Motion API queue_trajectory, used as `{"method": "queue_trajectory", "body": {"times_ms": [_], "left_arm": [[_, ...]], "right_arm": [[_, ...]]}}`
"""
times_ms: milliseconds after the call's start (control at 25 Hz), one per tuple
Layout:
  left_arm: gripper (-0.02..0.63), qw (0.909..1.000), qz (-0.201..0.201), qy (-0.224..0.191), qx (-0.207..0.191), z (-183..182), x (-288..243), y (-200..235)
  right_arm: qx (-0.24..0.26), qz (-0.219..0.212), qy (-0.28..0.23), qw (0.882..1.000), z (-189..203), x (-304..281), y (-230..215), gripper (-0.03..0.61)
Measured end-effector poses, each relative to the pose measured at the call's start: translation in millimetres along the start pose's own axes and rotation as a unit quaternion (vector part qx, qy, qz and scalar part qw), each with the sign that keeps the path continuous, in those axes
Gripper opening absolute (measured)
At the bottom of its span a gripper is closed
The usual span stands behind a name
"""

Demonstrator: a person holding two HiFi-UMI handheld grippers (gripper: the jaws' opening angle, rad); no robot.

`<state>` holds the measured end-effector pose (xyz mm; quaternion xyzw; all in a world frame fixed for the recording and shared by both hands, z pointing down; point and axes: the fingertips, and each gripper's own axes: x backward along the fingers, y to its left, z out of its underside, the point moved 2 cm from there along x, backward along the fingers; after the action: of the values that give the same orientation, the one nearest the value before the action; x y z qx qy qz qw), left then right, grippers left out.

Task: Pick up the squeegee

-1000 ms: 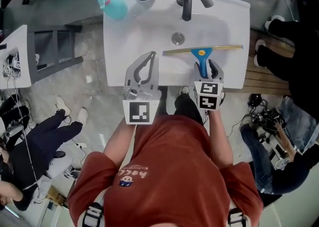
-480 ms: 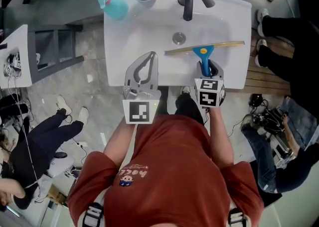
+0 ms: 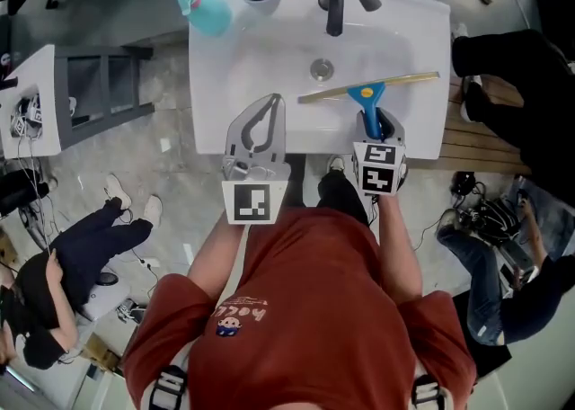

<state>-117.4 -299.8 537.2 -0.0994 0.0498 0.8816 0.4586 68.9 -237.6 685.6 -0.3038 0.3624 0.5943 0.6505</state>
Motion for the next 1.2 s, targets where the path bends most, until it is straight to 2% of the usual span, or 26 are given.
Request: {"method": "queue_trajectory", "body": {"times_ms": [40, 120, 160, 240, 400, 480, 520, 600, 640, 880, 1200], "left_arm": [[0.017, 0.9999, 0.003, -0.002, -0.011, -2.0, 0.4, -1.8], [0.017, 0.9981, 0.019, 0.000, -0.058, -6.1, 1.3, -5.7], [0.017, 0.9980, 0.019, 0.003, -0.059, -6.7, 2.5, -6.8], [0.017, 0.9995, 0.008, 0.001, -0.030, -8.3, 5.6, -8.3], [0.017, 0.9998, -0.004, -0.013, -0.016, -18.3, 11.4, -15.4], [0.017, 0.9977, 0.009, -0.013, -0.066, -24.3, 13.9, -22.4], [0.017, 0.9977, 0.008, -0.015, -0.066, -27.1, 15.5, -25.2], [0.017, 0.9993, -0.012, -0.034, -0.013, -34.7, 20.1, -27.5], [0.017, 0.9990, -0.017, -0.041, -0.001, -38.6, 22.8, -28.6], [0.017, 0.9988, -0.029, -0.038, -0.001, -50.1, 35.6, -42.2], [0.017, 0.9969, -0.042, -0.066, -0.007, -80.5, 53.8, -72.8]], "right_arm": [[-0.001, -0.001, -0.003, 1.000, -0.3, 1.7, -1.2, 0.144], [-0.001, -0.001, -0.009, 1.000, -1.6, 5.5, -3.5, 0.144], [0.000, 0.000, -0.013, 1.000, -2.5, 7.8, -4.3, 0.144], [0.002, 0.000, -0.019, 1.000, -3.9, 12.8, -5.0, 0.144], [0.006, -0.003, -0.032, 0.999, -5.0, 22.9, -7.5, 0.144], [0.006, -0.004, -0.039, 0.999, -4.6, 28.7, -11.2, 0.144], [0.006, -0.005, -0.043, 0.999, -4.4, 31.9, -13.0, 0.144], [0.003, -0.006, -0.050, 0.999, -5.0, 38.4, -14.5, 0.144], [0.003, -0.006, -0.054, 0.999, -5.2, 42.1, -14.9, 0.144], [0.006, -0.008, -0.079, 0.997, -8.7, 65.6, -25.6, 0.144], [0.010, -0.011, -0.129, 0.992, -22.3, 105.7, -41.2, 0.144]]}}
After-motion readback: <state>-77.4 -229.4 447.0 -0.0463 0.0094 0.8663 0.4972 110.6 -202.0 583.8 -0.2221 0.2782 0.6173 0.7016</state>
